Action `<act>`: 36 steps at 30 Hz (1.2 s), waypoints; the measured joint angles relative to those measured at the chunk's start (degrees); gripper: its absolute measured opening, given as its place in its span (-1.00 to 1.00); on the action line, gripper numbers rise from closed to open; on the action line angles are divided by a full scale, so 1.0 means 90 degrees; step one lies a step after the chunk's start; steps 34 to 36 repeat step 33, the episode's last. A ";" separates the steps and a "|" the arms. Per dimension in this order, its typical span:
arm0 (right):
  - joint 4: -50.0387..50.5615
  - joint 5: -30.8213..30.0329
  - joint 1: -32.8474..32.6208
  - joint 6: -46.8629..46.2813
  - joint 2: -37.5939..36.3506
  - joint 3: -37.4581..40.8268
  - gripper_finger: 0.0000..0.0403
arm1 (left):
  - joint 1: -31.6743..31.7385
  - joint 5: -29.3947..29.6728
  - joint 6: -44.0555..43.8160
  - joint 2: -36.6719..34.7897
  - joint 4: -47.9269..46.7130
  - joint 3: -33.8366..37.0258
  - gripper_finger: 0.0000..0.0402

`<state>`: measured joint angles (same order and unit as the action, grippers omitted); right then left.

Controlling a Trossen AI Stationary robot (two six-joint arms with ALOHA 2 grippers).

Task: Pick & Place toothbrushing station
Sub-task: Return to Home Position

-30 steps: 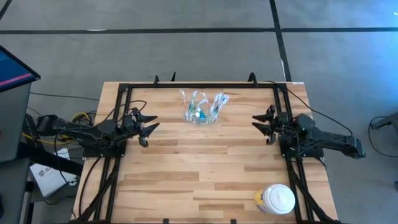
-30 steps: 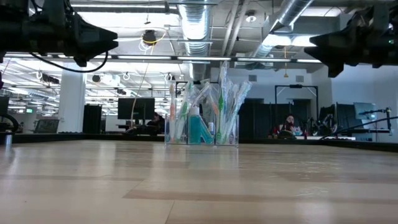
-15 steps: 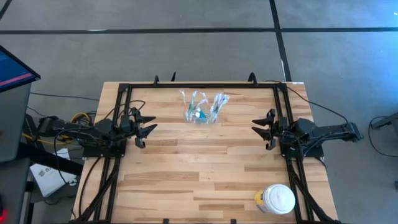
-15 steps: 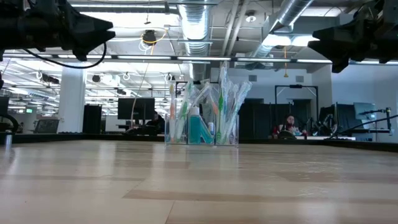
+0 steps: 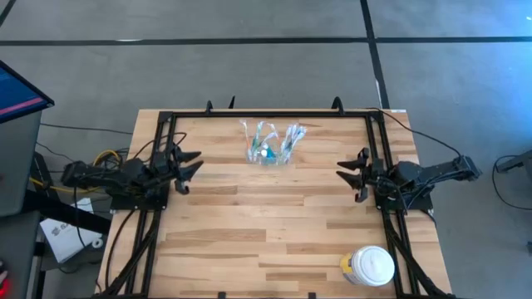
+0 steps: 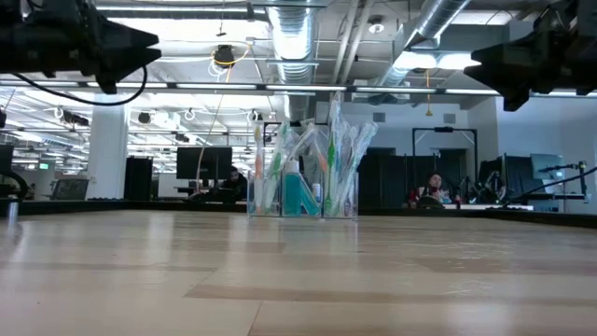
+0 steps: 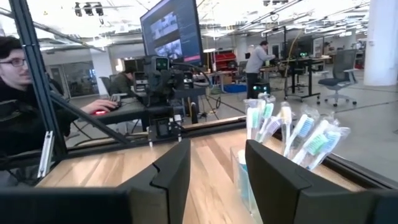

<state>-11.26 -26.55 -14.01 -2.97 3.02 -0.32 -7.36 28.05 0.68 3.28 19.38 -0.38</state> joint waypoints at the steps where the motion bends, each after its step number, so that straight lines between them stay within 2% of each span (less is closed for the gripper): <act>1: 0.0009 -0.0018 -0.0027 0.0001 -0.0002 0.0000 -0.28 | -0.0013 0.0002 0.0011 -0.0188 -0.0227 0.0000 -0.21; 8: 0.0012 -0.0234 -0.0078 0.0238 -0.0002 0.0002 -0.29 | -0.0007 0.0064 0.0038 -0.0356 -0.0722 0.0002 -0.21; 20: 0.0297 -0.0225 0.0085 0.0294 0.0172 0.0005 -0.27 | -0.0007 0.0019 -0.0106 -0.0312 -0.0615 0.0002 -0.21; 25: 0.0195 -0.0228 0.0278 0.0695 0.0169 0.0005 -0.29 | -0.0007 0.0017 -0.0106 -0.0312 -0.0588 0.0002 -0.21; 36: 0.0245 -0.0228 0.0622 0.0507 0.0122 0.0005 -0.29 | -0.0007 0.0017 -0.0108 -0.0312 -0.0579 0.0002 -0.21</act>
